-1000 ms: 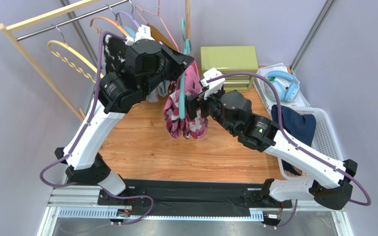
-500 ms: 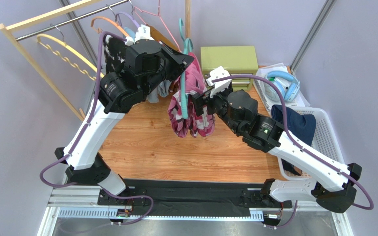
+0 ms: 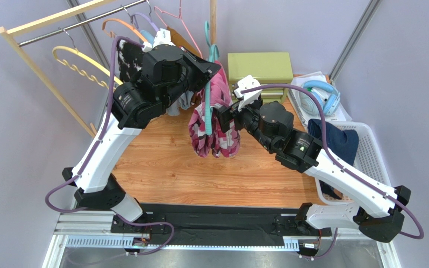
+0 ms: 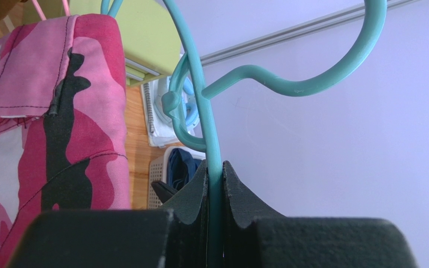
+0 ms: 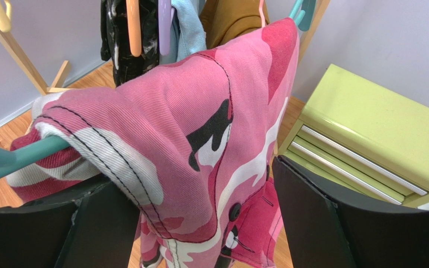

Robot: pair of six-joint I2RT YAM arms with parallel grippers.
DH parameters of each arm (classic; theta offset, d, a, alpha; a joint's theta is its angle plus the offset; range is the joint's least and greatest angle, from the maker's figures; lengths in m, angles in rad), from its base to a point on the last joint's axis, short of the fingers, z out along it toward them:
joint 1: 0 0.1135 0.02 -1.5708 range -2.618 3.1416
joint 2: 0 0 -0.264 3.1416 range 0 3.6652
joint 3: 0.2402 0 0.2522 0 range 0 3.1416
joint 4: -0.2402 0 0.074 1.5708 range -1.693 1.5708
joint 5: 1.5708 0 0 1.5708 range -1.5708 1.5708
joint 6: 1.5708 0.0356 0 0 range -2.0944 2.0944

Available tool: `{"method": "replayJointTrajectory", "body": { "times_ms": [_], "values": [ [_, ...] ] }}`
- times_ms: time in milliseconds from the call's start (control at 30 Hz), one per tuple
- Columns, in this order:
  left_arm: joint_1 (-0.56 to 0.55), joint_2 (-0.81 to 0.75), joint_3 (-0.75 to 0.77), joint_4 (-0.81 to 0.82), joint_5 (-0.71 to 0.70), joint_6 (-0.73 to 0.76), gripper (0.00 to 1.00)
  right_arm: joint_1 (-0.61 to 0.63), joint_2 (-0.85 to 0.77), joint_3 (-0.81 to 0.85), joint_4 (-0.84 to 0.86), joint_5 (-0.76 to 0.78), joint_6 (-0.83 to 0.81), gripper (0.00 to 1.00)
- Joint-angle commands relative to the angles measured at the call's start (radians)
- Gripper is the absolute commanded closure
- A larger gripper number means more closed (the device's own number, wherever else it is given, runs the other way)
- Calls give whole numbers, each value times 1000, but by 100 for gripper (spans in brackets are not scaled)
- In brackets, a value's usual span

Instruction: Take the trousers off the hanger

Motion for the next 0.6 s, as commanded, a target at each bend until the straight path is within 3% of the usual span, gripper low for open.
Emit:
{"method": "replayJointTrajectory", "body": {
  "times_ms": [0, 367, 467, 567],
  "values": [
    [-6, -60, 36, 149, -6, -18, 100, -8, 19, 37, 112, 3, 19, 15],
    [-7, -60, 36, 148, -1, -26, 100, -6, 78, 22, 268, 67, 57, 18],
    [-7, -62, 33, 146, 0, -27, 100, -8, 99, 26, 295, 145, 56, 21],
    [-7, -65, 30, 146, 0, -27, 100, -8, 119, 20, 344, 214, 25, 32]
  ]
}}
